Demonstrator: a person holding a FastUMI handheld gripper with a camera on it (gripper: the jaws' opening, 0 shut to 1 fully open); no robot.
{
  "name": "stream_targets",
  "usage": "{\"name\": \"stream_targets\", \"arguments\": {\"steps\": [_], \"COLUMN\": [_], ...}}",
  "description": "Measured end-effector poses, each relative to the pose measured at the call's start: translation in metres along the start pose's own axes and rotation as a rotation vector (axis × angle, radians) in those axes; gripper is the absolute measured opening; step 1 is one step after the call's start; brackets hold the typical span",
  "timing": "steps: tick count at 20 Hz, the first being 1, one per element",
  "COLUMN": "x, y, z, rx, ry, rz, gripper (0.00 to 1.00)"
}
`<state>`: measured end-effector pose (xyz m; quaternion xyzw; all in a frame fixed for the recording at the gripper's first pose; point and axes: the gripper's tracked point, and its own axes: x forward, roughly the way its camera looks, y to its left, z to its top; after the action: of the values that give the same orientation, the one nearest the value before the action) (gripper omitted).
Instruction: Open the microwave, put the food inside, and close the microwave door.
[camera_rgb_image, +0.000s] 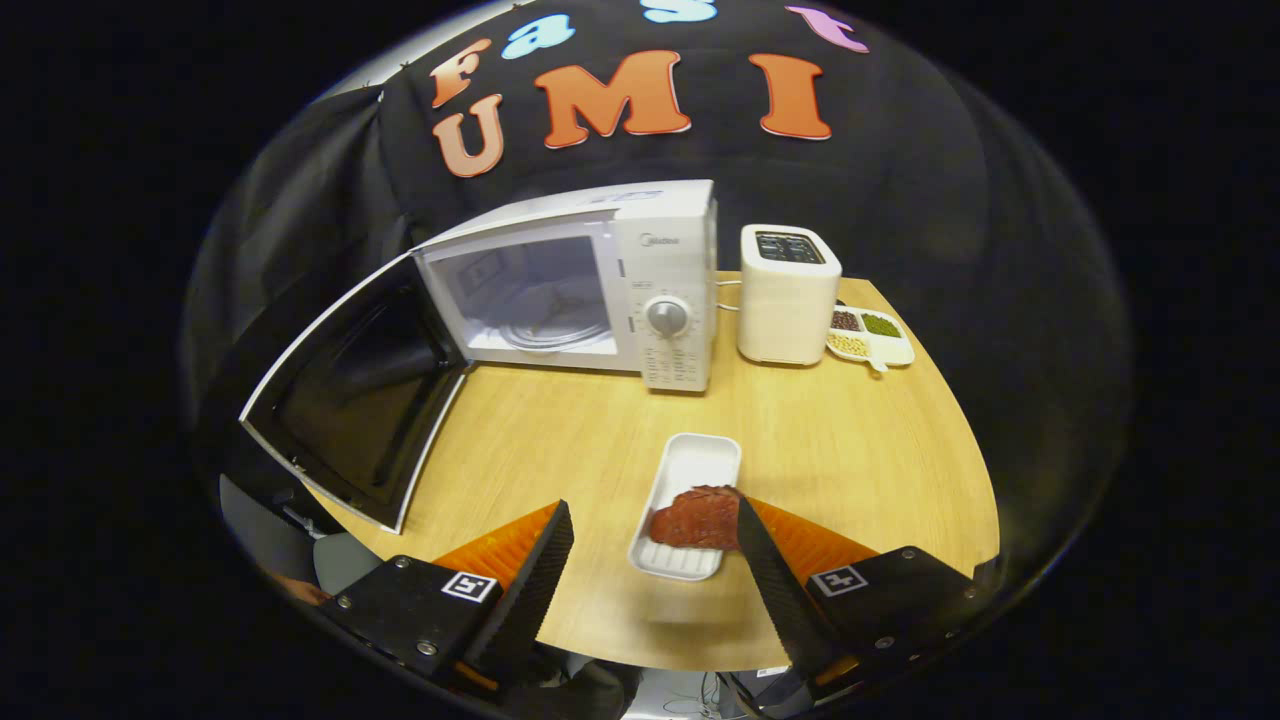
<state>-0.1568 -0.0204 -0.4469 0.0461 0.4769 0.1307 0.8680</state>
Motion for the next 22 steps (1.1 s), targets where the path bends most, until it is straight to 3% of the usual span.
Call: {"name": "stream_targets", "arguments": {"steps": [4, 10, 14, 15, 18, 19, 22], "x": [0.026, 0.061, 0.069, 0.070, 0.065, 0.063, 0.057], "y": [-0.040, -0.043, -0.037, -0.035, -0.023, -0.021, -0.005], "z": [-0.008, -0.037, -0.046, -0.048, -0.057, -0.058, -0.060], "rx": [-0.003, 0.002, -0.001, 0.011, 0.044, 0.037, 0.030], "ry": [0.079, 0.258, 0.347, 0.363, 0.448, 0.458, 0.473], "rz": [0.007, 0.145, 0.221, 0.242, 0.318, 0.331, 0.374], "gripper": [0.97, 0.89, 0.71, 0.61, 0.49, 0.41, 0.32]}}
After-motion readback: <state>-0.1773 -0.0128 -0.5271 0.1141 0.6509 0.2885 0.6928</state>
